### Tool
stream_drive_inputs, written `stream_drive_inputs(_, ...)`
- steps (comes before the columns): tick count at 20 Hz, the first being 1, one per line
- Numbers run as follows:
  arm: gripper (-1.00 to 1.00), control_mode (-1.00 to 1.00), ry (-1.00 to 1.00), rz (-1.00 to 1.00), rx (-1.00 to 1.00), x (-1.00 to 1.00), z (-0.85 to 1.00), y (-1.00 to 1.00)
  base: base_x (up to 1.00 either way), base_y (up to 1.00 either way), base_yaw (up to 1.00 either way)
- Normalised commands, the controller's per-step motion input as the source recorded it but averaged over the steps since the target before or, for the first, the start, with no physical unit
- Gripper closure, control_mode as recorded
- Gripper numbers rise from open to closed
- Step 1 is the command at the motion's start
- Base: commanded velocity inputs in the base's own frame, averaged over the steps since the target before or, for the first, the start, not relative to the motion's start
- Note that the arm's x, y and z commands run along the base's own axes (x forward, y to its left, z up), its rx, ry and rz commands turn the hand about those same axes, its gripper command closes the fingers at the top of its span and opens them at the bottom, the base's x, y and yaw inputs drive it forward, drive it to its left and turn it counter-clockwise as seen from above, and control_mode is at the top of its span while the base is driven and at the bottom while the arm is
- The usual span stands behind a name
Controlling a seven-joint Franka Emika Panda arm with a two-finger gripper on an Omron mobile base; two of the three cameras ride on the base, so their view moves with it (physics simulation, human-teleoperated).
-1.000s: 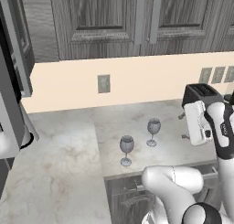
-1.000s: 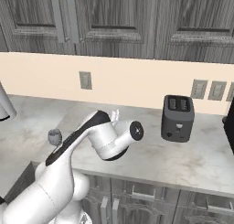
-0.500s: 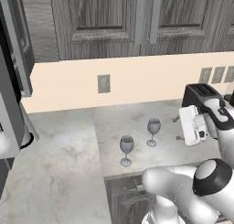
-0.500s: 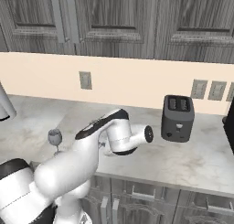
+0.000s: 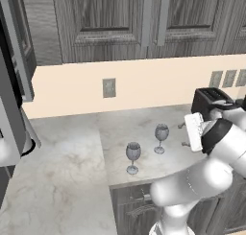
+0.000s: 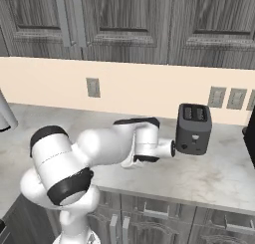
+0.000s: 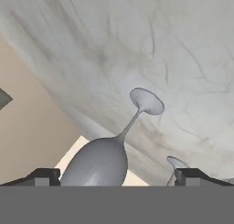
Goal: Retrieve the wine glasses from the counter and place one next to each plate.
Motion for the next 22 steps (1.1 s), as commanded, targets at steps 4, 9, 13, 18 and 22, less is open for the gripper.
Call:
stream_drive_inputs(4,-1.0,-1.0,0.0,0.05,0.2,0.23,-0.14,-0.06,0.0,0.0,0.0)
stream_drive_inputs(9,-1.0,-1.0,0.04,0.02,0.15,0.16,-0.18,-0.01,0.0,0.0,0.0)
stream_drive_inputs(13,-1.0,-1.0,0.2,0.14,0.11,0.06,0.0,0.0,0.0,0.0,0.0)
stream_drive_inputs(18,-1.0,-1.0,0.22,0.09,0.03,0.0,0.0,0.0,0.0,0.0,0.0)
stream_drive_inputs(22,-1.0,-1.0,0.2,0.03,0.0,0.0,-0.05,0.02,0.0,0.0,0.0)
